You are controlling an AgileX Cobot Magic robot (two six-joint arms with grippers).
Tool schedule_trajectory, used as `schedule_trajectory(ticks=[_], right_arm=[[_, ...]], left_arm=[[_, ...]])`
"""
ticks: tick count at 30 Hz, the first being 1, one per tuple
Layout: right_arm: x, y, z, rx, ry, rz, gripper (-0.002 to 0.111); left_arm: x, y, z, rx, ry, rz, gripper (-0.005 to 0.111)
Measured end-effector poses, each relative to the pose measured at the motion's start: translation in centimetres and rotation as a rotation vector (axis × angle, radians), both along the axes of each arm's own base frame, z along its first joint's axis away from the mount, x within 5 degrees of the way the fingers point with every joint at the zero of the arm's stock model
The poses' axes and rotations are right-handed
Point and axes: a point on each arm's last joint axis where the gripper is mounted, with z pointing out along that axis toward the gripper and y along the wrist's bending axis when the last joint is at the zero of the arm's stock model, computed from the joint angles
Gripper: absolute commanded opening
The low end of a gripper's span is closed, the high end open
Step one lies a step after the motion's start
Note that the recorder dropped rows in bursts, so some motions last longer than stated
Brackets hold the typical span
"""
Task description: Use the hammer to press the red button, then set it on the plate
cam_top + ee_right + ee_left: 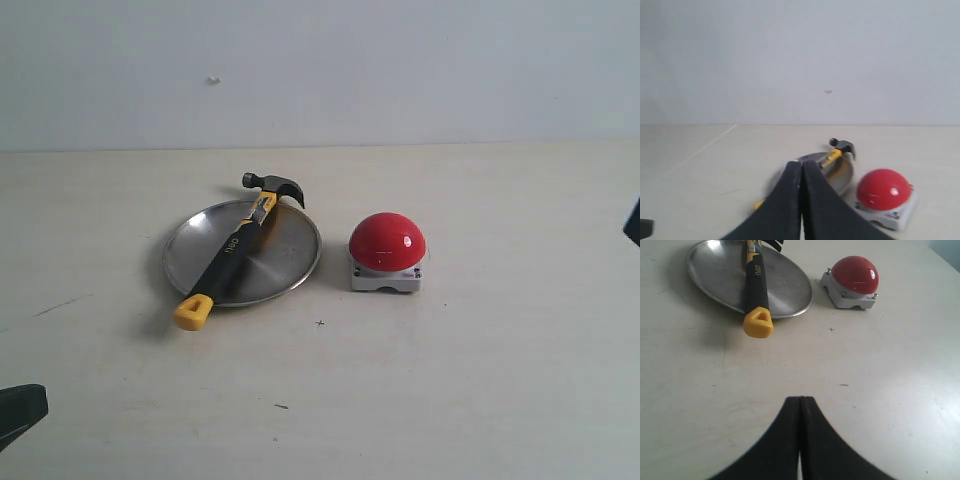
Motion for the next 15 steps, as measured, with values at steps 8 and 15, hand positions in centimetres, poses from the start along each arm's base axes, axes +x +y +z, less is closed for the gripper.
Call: schedule_trajectory(ticks=[8,15], right_arm=[[-2.3,-3.0,-3.8,0.047,-0.099,-0.236,0.000],[-2.8,-3.1,-5.2,-0.006,-0.140,-0.332,0.000]], left_arm=[[0.0,0.0,0.0,0.000,0.000,0.000,0.000],[0.0,0.0,0.0,0.000,0.000,0.000,0.000]])
